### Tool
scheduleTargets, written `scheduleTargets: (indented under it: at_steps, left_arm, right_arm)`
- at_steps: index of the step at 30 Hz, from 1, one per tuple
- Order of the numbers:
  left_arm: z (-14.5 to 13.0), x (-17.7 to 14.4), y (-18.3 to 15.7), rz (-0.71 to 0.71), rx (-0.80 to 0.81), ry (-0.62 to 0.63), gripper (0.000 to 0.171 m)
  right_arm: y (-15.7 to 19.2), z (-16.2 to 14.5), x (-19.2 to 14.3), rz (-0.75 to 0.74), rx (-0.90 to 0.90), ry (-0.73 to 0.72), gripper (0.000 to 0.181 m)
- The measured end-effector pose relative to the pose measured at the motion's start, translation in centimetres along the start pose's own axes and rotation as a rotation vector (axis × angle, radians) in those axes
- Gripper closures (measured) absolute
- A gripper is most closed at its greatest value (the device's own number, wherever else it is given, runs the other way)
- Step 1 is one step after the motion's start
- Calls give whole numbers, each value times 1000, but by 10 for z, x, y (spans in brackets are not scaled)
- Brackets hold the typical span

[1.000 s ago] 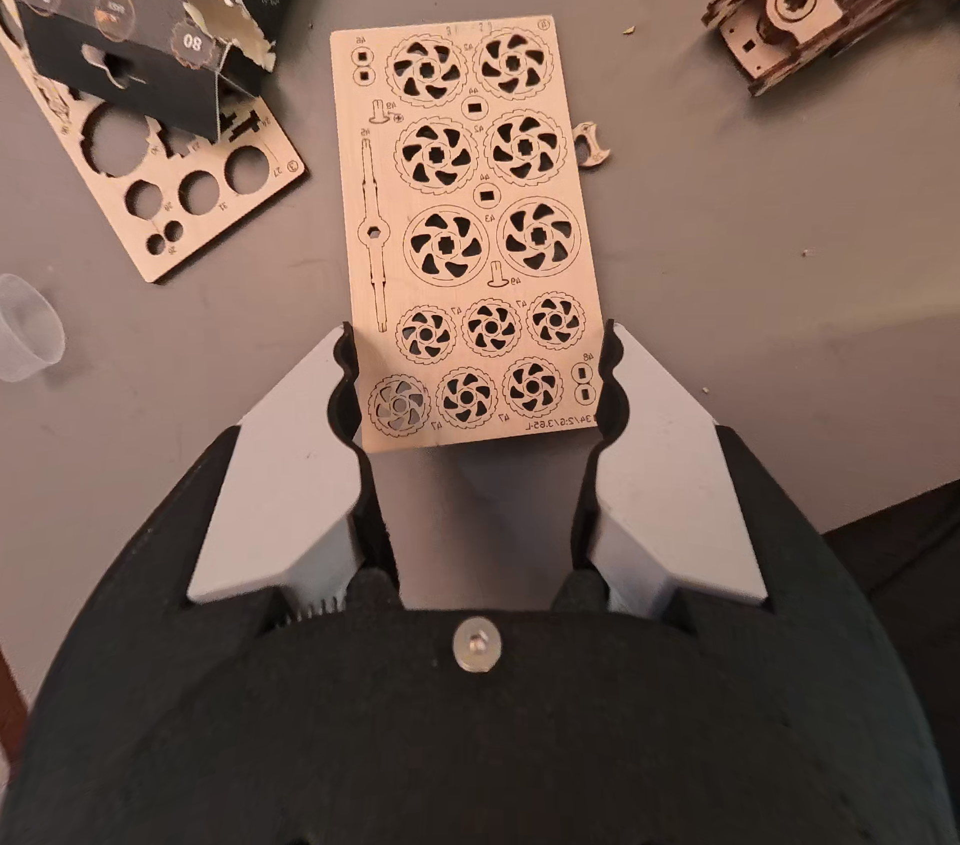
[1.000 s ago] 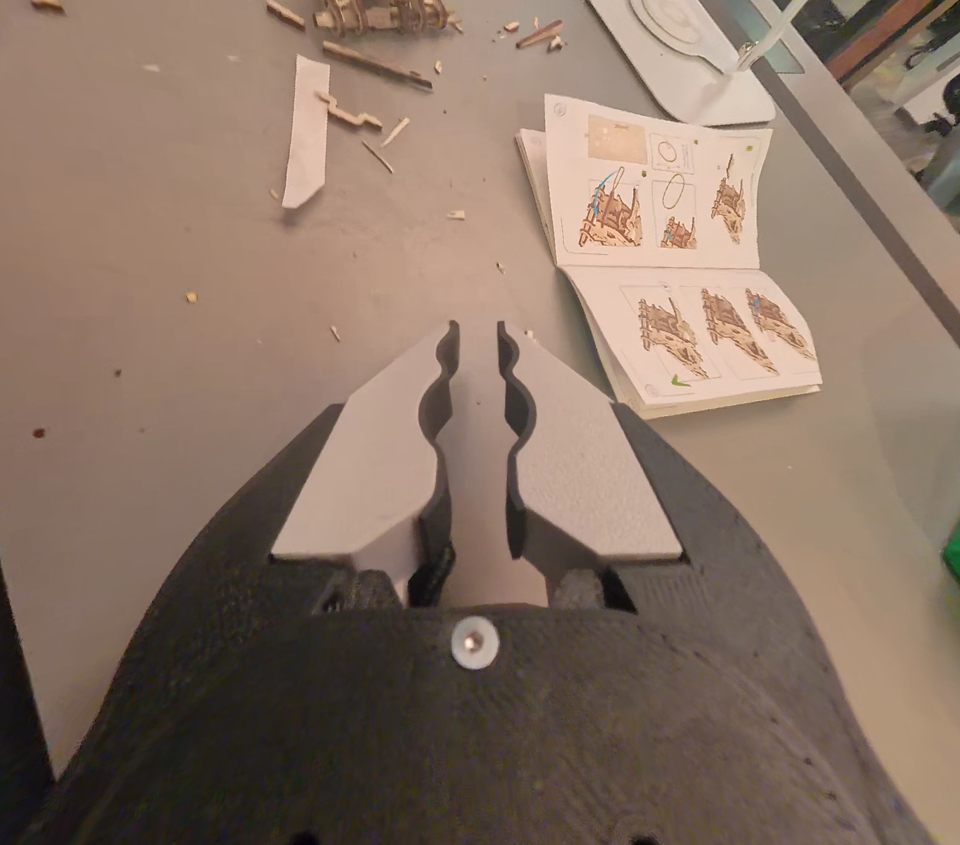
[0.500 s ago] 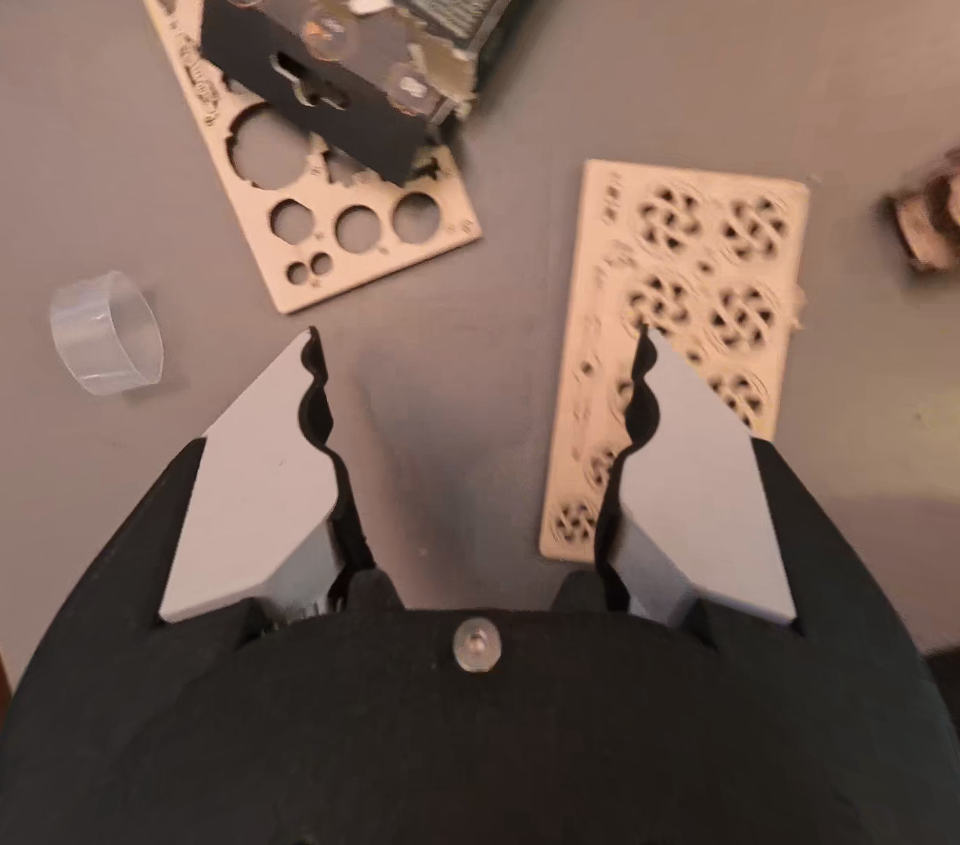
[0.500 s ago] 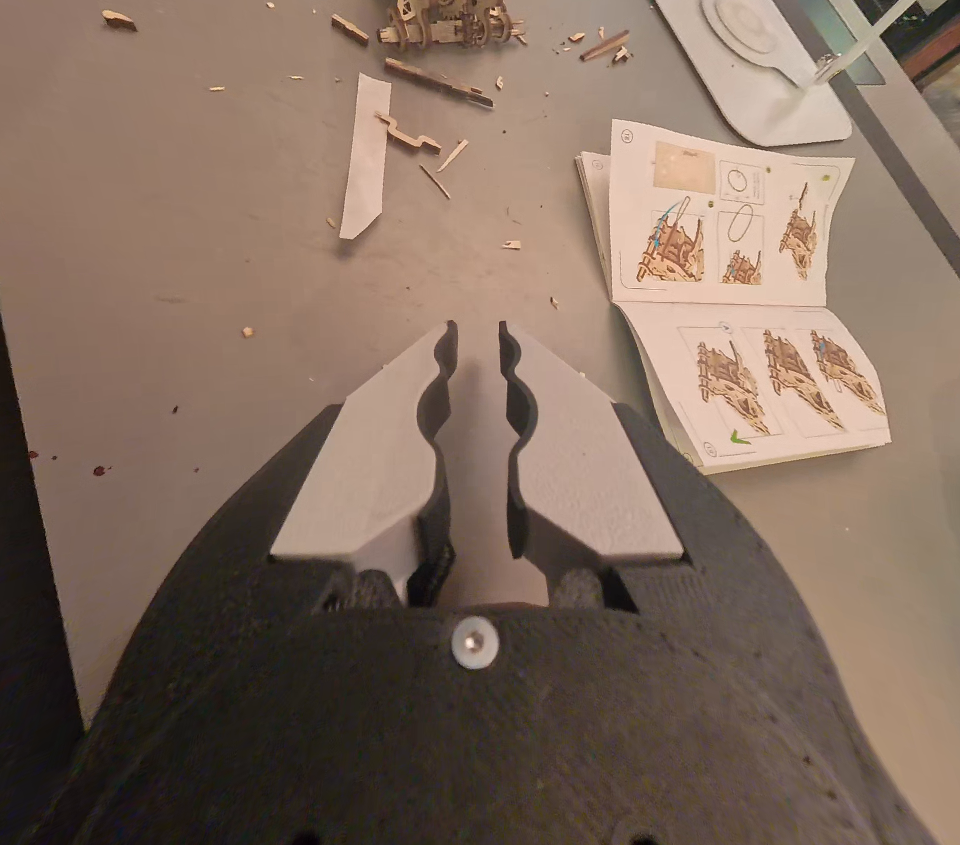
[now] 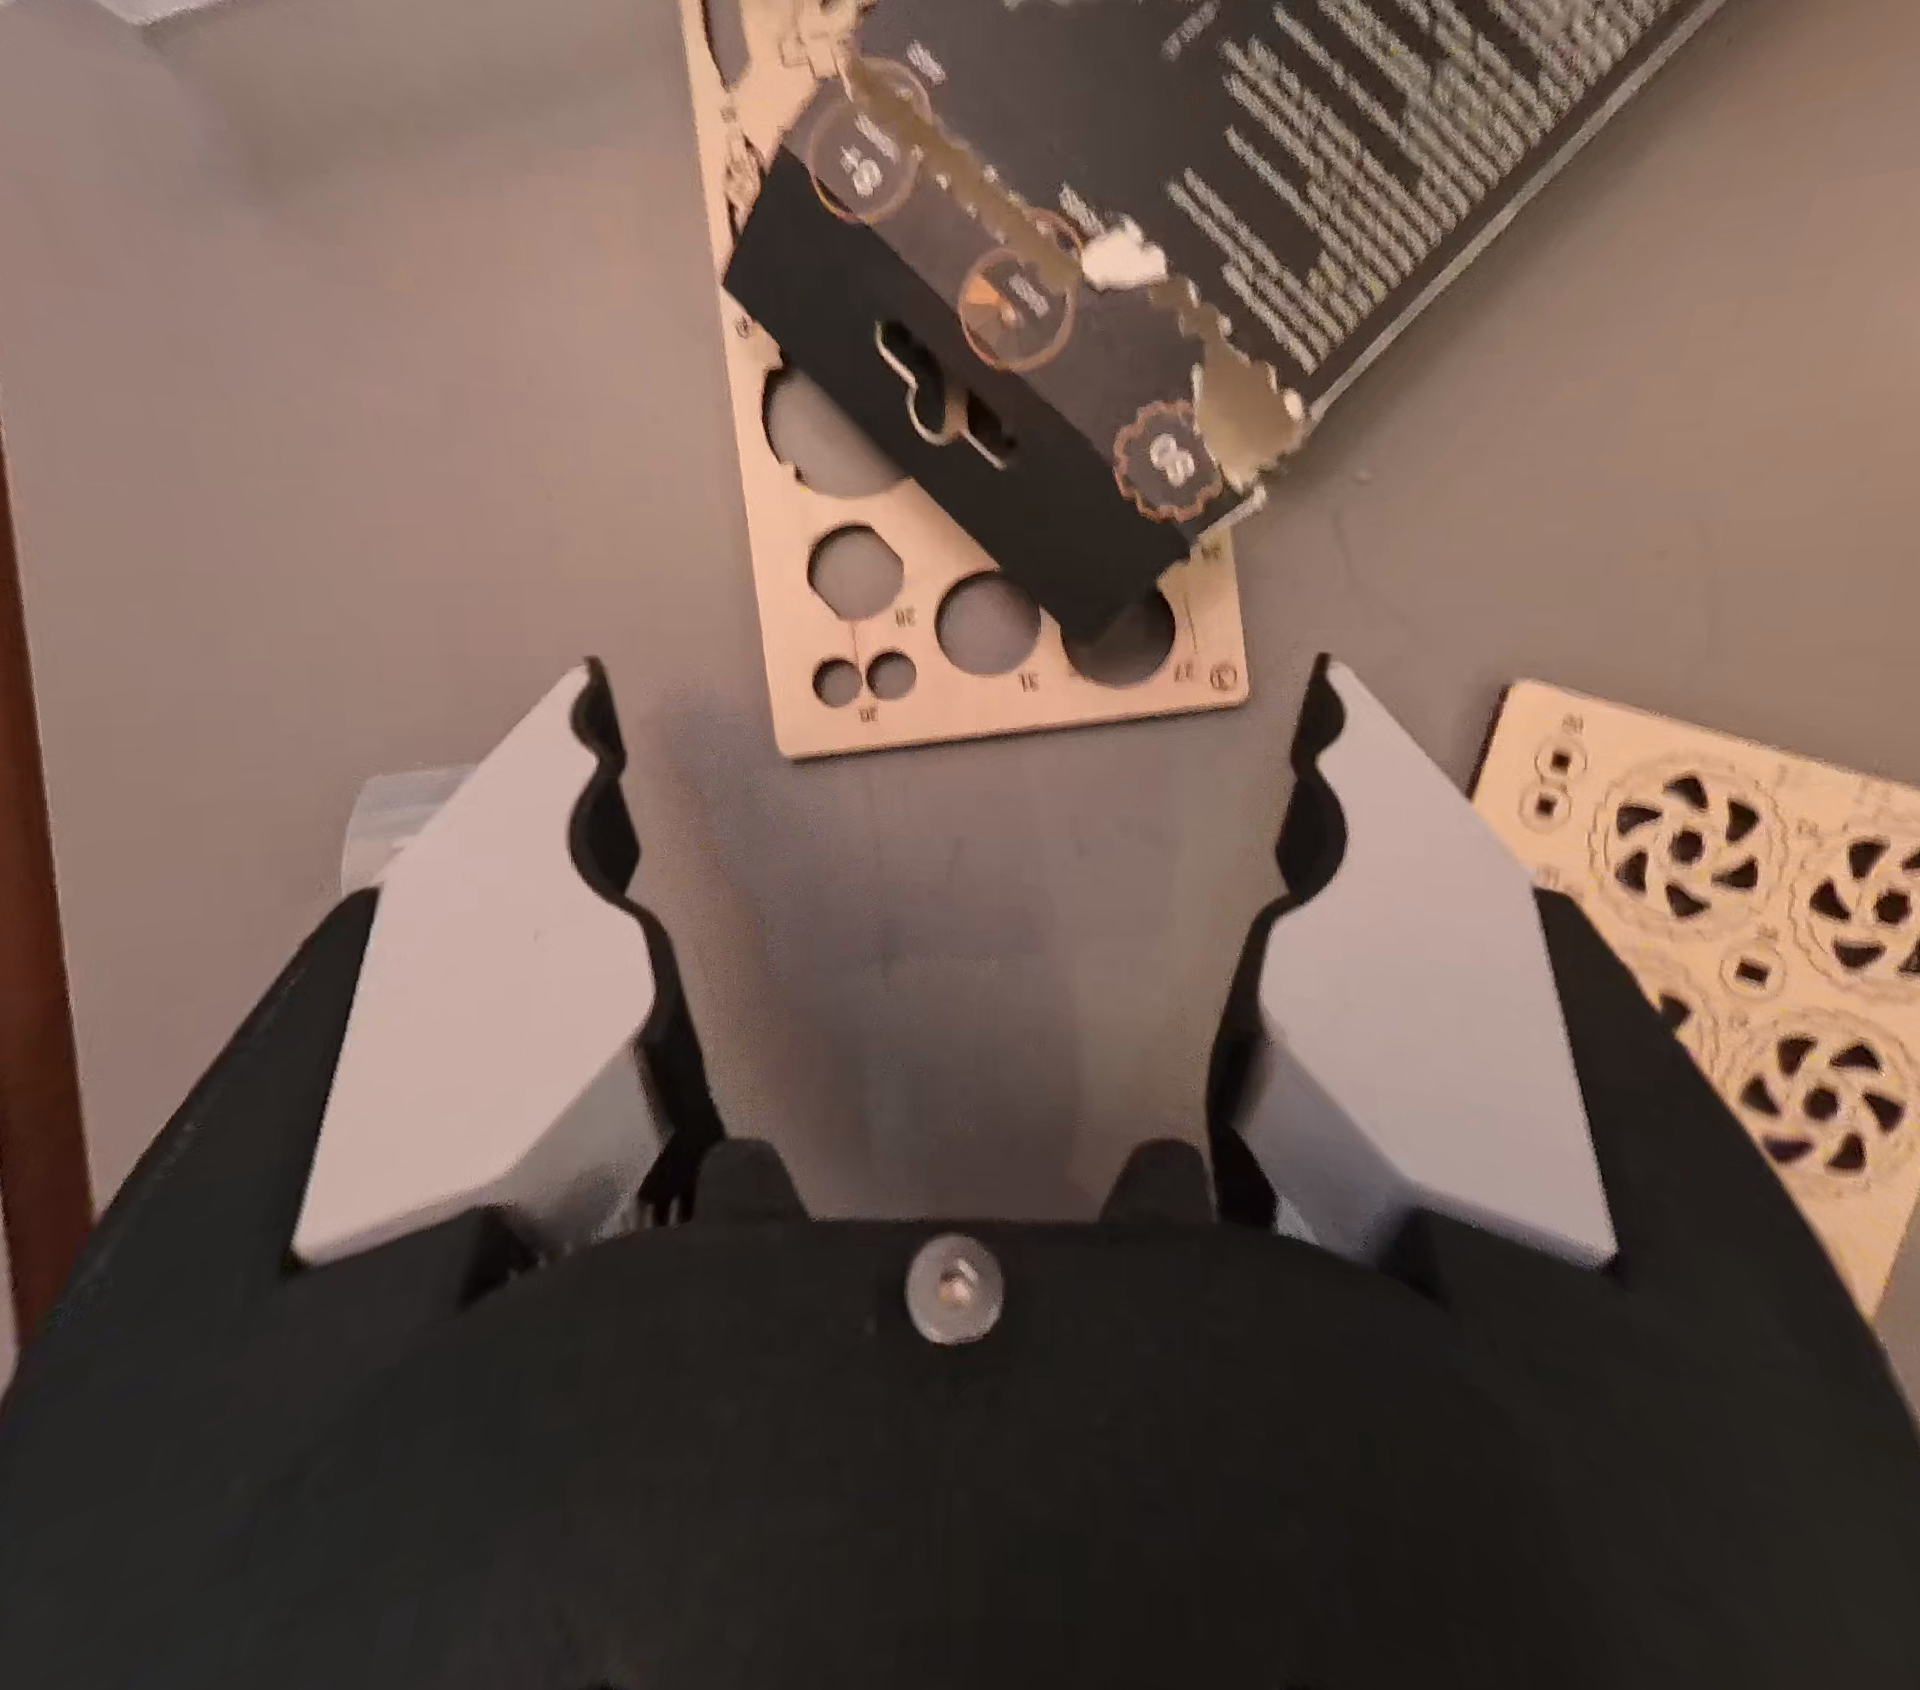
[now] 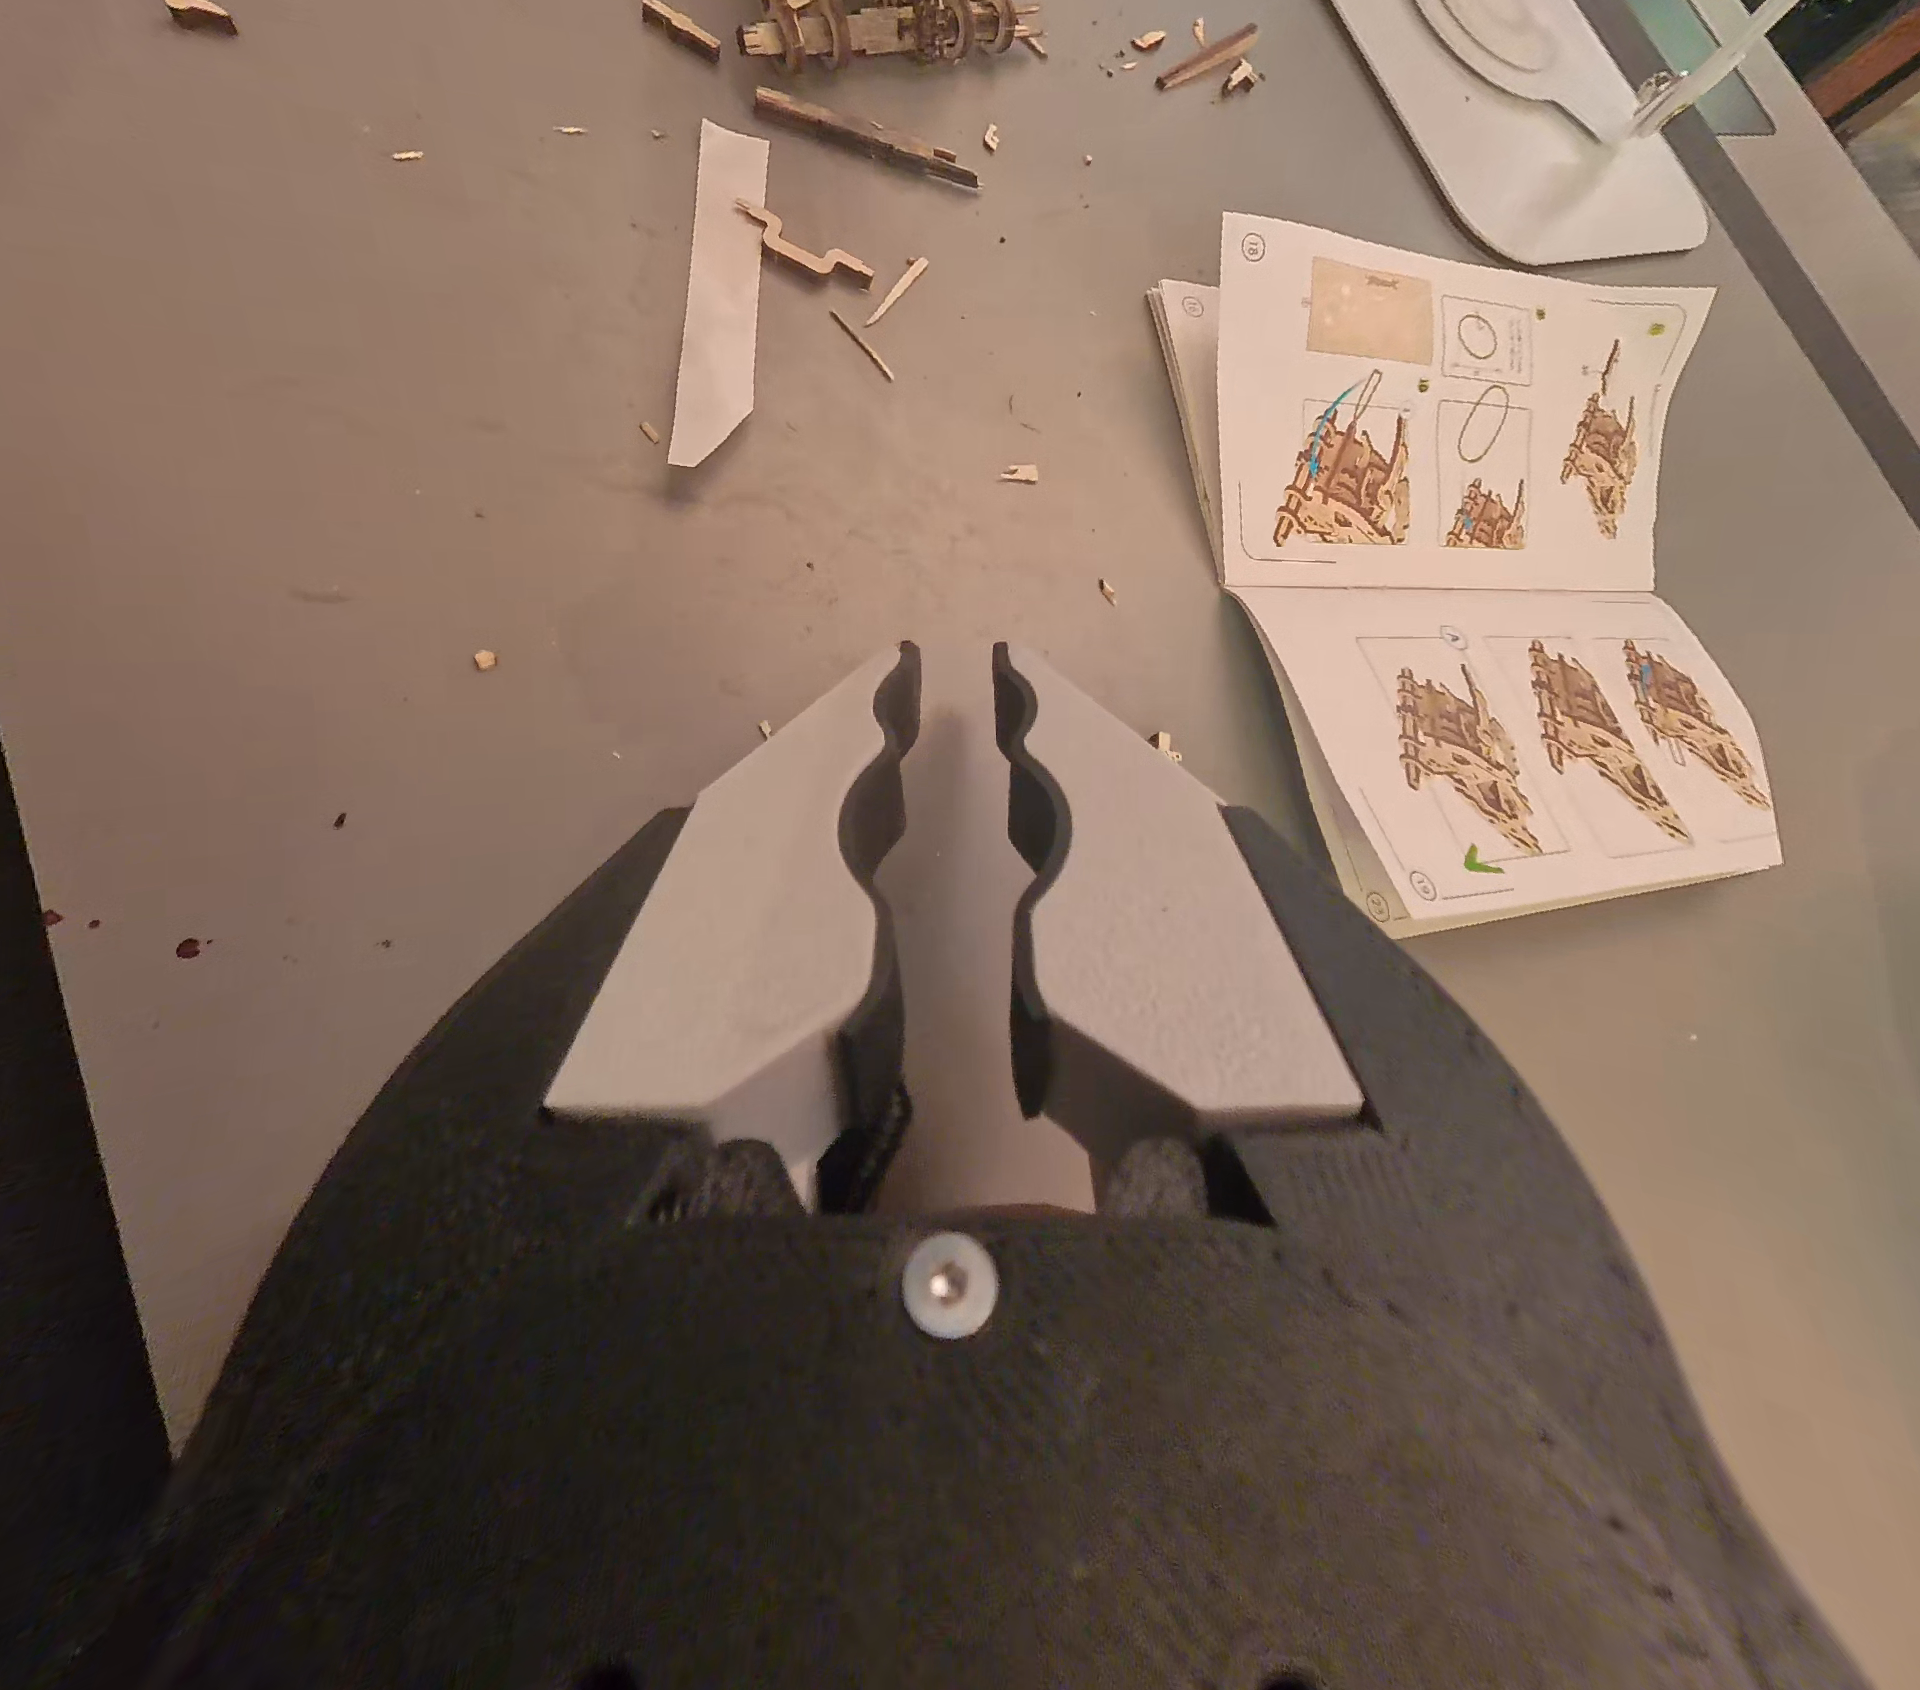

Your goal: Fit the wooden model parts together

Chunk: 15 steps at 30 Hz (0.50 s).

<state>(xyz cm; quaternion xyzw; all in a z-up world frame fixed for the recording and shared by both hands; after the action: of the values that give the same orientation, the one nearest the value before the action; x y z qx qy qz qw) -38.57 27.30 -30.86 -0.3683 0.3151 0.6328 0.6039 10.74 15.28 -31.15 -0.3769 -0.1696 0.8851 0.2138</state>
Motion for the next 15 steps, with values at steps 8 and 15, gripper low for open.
scheduleTargets:
  at_steps: [8,15]
  left_arm:
    - [14,17,-7,-48,-18,36,81]
    - [-2,-7,-3,44,97,42,81]
  right_arm:
    - [0,-1,0,-10,-1,4,170]
    - [0,1,2,23,-8,-2,170]
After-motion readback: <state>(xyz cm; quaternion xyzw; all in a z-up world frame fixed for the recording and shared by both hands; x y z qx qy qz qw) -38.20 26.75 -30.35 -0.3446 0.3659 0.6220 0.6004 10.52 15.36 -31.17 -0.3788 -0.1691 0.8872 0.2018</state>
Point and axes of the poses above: each gripper's, where its closed fingertips meet, x out along the fingers, z out of its top, y = z × x across the jaws, the point moved 5 cm from there along -x, back along the fingers, and after that the axes turned 11 degrees about -x, right-handed, at the moved point
